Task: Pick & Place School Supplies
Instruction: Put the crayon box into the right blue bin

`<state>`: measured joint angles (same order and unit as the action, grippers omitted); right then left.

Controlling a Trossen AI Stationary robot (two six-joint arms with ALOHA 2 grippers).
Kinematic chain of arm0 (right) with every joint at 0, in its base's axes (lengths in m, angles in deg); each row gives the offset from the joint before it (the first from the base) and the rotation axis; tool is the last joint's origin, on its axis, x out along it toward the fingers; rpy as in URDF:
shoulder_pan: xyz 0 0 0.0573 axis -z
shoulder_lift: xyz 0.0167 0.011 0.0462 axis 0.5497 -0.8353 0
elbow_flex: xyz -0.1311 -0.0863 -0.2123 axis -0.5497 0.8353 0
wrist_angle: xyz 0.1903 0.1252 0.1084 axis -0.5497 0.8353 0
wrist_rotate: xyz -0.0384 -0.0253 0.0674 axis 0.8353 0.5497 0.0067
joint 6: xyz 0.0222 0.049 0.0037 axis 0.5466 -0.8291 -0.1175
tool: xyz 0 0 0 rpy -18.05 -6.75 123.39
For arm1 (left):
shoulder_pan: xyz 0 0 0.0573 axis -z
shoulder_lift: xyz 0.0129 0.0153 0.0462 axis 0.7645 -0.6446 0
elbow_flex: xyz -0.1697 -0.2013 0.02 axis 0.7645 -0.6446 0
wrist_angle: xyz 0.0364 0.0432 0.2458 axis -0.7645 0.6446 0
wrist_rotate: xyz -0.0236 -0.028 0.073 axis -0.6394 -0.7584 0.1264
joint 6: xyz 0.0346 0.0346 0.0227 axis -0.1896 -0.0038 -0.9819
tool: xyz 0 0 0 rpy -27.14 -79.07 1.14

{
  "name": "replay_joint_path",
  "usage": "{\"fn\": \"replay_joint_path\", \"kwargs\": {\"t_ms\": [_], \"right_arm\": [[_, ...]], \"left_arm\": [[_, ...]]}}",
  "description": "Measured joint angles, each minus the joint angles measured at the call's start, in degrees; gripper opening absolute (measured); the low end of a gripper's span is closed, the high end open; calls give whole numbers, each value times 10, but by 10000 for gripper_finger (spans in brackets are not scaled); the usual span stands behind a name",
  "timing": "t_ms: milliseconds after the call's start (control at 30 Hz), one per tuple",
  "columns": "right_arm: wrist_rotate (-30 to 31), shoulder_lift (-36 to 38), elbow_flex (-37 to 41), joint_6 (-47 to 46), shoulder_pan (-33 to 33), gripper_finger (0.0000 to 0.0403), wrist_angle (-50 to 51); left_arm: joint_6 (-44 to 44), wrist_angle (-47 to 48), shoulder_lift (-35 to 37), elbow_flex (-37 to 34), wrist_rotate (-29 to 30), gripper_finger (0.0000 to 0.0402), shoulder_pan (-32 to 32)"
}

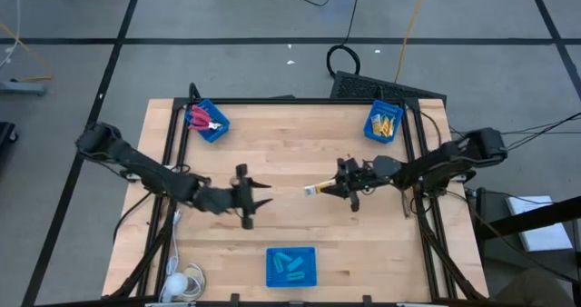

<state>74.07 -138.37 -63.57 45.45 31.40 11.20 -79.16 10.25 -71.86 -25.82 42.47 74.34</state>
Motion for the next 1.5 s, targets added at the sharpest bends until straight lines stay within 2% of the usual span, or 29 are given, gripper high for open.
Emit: {"fn": "replay_joint_path", "kwargs": {"t_ms": [100, 233, 467, 600, 700, 733, 800, 900, 967, 1100, 1267, 1367, 1500], "right_arm": [[18, 44, 37, 7, 0, 28, 0], [57, 106, 89, 11, 0, 26, -1], [96, 204, 158, 12, 0, 32, 1], [107, 238, 175, 20, 0, 26, -1], [124, 256, 183, 23, 0, 28, 11], [136, 259, 184, 28, 1, 30, 16], [158, 268, 184, 44, 4, 31, 48], [222, 278, 184, 79, 18, 28, 78], [285, 283, 184, 111, 34, 26, 110], [431, 288, 185, 163, 76, 26, 157], [568, 288, 169, 175, 127, 27, 267], [615, 288, 156, 173, 157, 26, 319], [632, 288, 155, 175, 198, 29, 337]], "left_arm": [[7, -87, 64, -90, -28, 172, -11], [-6, -191, 165, -208, -25, 172, -11], [-2, -271, 367, -352, 58, 172, -11], [-16, -282, 480, -398, 66, 172, -12], [12, -251, 552, -409, 61, 172, -12], [19, -232, 573, -406, 46, 172, -12], [37, -190, 608, -405, -24, 173, -12], [58, -128, 646, -405, -143, 173, -11], [73, -95, 662, -405, -177, 172, -11], [76, -48, 676, -405, -168, 172, -12], [73, -43, 676, -405, -157, 173, -12], [72, -42, 676, -405, -157, 173, -12], [71, -42, 676, -405, -157, 173, -12]]}}
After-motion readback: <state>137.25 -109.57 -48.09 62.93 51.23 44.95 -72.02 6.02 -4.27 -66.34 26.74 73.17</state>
